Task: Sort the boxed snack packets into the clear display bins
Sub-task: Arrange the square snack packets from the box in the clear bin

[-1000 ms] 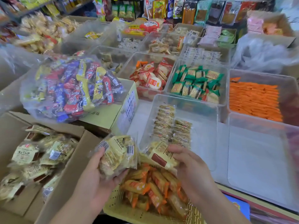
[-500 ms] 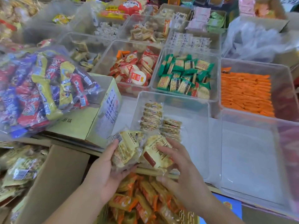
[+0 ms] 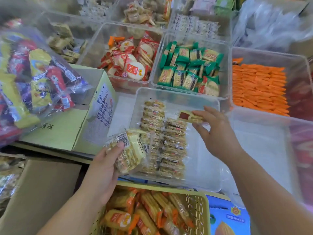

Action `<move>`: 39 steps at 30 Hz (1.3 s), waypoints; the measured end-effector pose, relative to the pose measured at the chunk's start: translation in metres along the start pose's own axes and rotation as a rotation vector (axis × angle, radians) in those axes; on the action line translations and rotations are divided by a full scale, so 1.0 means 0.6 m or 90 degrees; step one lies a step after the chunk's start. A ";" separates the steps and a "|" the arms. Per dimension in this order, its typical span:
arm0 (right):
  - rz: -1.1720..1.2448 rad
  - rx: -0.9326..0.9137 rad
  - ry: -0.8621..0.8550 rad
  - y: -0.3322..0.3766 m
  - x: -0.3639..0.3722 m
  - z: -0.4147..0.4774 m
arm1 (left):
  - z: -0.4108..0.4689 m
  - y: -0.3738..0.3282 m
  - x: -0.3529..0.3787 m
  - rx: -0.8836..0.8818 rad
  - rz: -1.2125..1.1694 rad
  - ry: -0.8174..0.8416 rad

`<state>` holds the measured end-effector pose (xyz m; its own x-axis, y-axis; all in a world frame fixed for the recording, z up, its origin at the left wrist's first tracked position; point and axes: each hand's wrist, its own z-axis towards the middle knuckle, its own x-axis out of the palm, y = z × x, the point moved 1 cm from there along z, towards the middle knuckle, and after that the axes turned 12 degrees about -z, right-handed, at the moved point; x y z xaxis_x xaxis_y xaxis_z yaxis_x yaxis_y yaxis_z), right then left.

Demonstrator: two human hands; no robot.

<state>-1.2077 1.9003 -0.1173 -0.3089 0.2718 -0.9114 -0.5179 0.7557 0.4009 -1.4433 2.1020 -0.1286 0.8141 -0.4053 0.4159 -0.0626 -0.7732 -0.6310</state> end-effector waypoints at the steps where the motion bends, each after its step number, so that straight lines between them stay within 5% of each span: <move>1: -0.049 -0.010 0.003 -0.004 0.001 0.024 | 0.000 0.001 -0.002 0.002 0.001 0.003; 9: -0.500 -0.076 0.099 0.024 0.046 0.158 | 0.001 0.008 -0.004 0.036 0.048 0.005; 14: -0.594 -0.161 0.081 0.053 0.078 0.191 | 0.003 0.007 -0.006 0.030 0.047 0.011; 18: -0.445 -0.099 0.267 0.023 0.112 0.206 | 0.001 0.006 0.000 0.035 0.053 0.015; 26: 0.021 0.070 0.459 -0.011 0.144 0.215 | 0.003 0.005 0.004 0.039 0.059 0.012; 39: -0.014 0.084 0.535 -0.010 0.163 0.235 | 0.007 0.001 -0.003 0.022 0.042 0.010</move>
<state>-1.1224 2.0064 -0.2216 -0.8168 -0.2367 -0.5261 -0.4489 0.8335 0.3222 -1.4424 2.1041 -0.1325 0.7995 -0.4624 0.3834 -0.0948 -0.7275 -0.6795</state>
